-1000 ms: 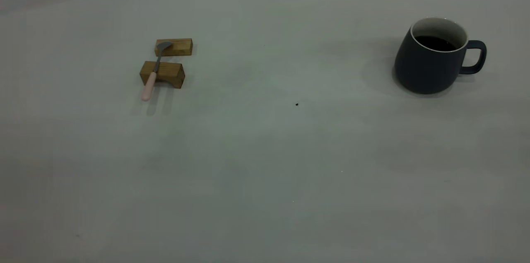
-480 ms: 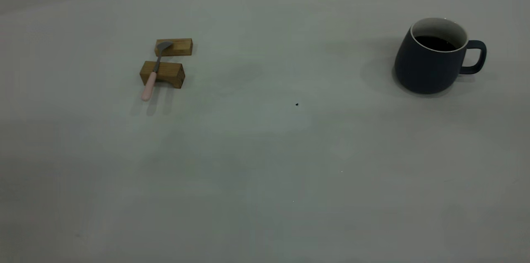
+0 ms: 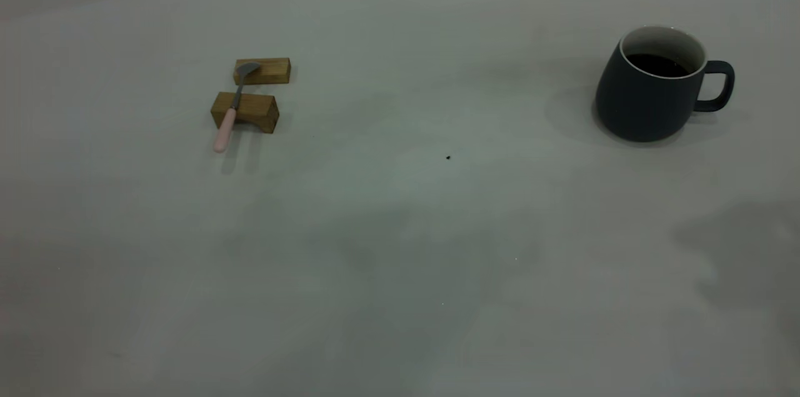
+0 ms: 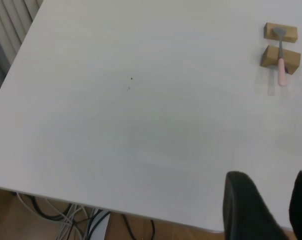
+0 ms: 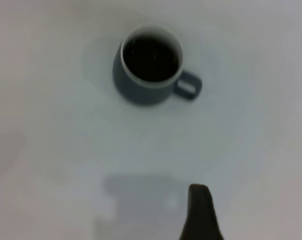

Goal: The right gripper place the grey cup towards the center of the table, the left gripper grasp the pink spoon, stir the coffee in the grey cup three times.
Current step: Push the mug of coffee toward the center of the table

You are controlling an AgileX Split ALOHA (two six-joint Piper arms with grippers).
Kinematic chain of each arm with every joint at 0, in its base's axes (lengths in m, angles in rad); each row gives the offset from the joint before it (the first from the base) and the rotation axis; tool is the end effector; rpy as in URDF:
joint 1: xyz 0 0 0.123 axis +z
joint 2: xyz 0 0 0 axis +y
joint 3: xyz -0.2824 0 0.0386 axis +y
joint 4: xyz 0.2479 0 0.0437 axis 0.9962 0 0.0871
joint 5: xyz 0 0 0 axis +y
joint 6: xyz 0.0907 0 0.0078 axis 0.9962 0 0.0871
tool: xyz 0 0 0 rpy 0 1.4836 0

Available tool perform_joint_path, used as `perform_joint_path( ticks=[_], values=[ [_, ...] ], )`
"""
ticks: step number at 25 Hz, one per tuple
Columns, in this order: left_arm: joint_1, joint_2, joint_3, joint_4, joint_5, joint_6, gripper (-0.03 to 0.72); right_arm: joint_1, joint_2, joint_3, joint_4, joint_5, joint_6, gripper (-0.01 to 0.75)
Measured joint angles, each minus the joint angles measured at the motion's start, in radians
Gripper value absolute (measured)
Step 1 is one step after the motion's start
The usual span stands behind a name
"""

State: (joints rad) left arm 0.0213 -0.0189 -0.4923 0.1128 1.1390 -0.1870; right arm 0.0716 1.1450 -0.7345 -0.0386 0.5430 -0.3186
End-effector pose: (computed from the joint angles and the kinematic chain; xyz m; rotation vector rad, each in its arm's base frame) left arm -0.0108 0.0091 0.2691 -0.2303 2.0934 0.0370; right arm 0.2217 0.0141 0.2679 -0.5042 2.3896 -0.1495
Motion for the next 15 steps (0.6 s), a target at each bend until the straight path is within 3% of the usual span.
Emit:
perform_joint_path(
  ticks=[6, 15],
  values=[
    [0.0, 0.0, 0.0, 0.0, 0.0, 0.0, 0.299, 0.0, 0.33, -0.135, -0.004, -0.067, -0.138, 0.589],
    [0.0, 0.0, 0.0, 0.0, 0.0, 0.0, 0.299, -0.058, 0.75, -0.336, 0.046, -0.14, -0.593, 0.588]
  ],
)
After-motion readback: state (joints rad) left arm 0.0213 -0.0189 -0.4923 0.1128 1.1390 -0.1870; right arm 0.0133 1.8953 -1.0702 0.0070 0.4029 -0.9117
